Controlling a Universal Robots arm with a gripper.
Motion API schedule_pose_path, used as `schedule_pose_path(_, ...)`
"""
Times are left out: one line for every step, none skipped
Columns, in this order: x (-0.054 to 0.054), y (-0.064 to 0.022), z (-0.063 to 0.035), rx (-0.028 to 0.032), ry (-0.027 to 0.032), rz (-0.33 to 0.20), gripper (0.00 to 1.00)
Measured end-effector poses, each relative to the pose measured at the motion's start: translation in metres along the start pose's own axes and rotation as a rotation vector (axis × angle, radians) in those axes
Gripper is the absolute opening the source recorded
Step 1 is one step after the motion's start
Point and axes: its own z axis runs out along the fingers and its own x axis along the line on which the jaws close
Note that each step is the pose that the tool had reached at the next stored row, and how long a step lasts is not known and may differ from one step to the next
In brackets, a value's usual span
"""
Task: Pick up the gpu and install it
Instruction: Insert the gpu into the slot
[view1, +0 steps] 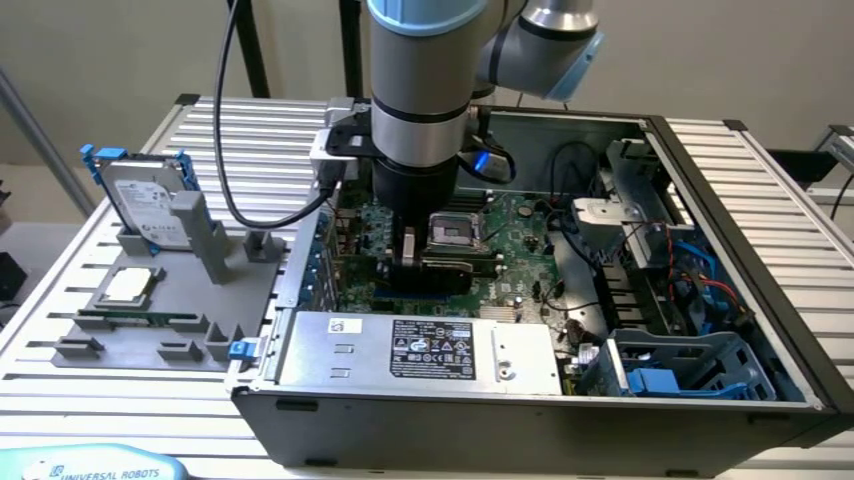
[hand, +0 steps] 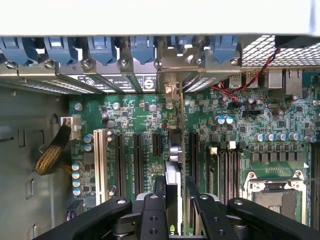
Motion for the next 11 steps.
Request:
schedule_pose_path(0.0002,0.0000,0.0002,-0.0004,0.0000,0.000,0.27)
schedule_pose_path(0.0004,0.0000,0.0004,-0.0008,0.0003,0.000,0.27)
schedule_pose_path(0.0005,0.0000,0.0006,-0.0013,0.0006,0.000,0.27)
schedule_pose_path(0.0006,0.0000,0.0009,-0.0018,0.0008,0.000,0.27)
schedule_pose_path(0.0007,0.0000,0.0012,-0.0023,0.0009,0.000,0.27)
schedule_pose_path(0.0008,-0.0001,0.0016,-0.0029,0.0010,0.000,0.27)
schedule_pose_path(0.0009,-0.0001,0.0020,-0.0035,0.0010,0.000,0.27)
schedule_pose_path(0.0010,-0.0001,0.0023,-0.0043,0.0012,0.000,0.27)
schedule_pose_path(0.0010,-0.0001,0.0027,-0.0051,0.0012,0.000,0.27)
schedule_pose_path(0.0011,-0.0001,0.0030,-0.0060,0.0014,0.000,0.27)
schedule_pose_path(0.0012,-0.0001,0.0032,-0.0068,0.0014,0.000,0.27)
